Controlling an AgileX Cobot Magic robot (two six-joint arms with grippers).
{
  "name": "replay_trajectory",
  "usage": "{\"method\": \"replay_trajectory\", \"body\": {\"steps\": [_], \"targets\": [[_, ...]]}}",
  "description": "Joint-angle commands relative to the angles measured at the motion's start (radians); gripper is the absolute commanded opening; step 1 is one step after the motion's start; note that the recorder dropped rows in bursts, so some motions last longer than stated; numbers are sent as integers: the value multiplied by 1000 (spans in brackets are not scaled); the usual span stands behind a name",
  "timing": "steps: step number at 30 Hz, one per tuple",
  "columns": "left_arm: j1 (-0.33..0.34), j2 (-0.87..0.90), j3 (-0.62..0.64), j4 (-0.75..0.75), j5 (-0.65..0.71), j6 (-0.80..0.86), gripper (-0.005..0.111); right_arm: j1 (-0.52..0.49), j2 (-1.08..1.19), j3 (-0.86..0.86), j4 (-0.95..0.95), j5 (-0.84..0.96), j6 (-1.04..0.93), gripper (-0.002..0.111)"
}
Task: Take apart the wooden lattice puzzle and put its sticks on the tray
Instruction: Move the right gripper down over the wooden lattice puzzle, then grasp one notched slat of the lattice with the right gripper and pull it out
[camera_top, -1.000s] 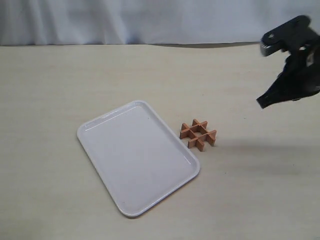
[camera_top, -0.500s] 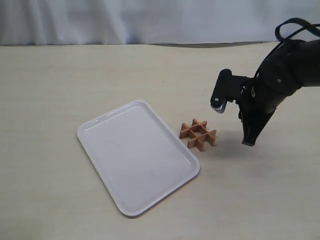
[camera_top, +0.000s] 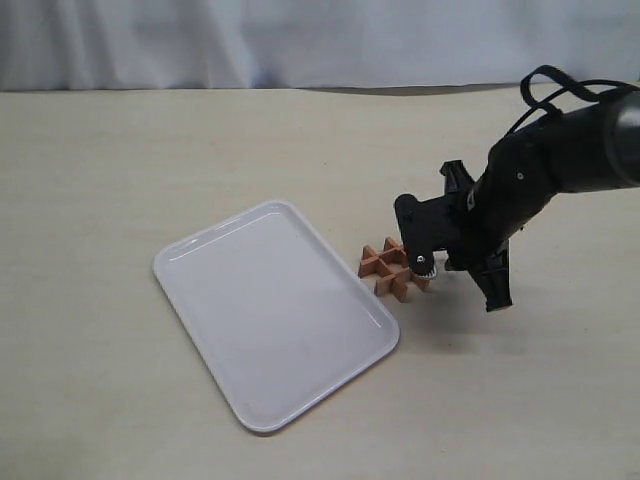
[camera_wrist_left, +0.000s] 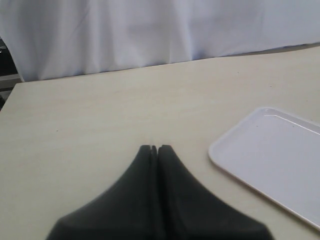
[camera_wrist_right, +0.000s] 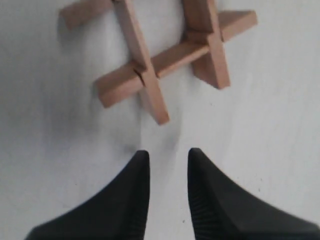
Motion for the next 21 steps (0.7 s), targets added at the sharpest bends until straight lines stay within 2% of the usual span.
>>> {"method": "replay_trajectory", "body": {"steps": [1, 21], "targets": [[-8, -2, 2, 0, -17, 0, 0, 19, 32, -2, 15, -74, -54, 26], [-8, -2, 2, 0, -17, 0, 0, 65, 34, -2, 23, -56, -109, 26]]}}
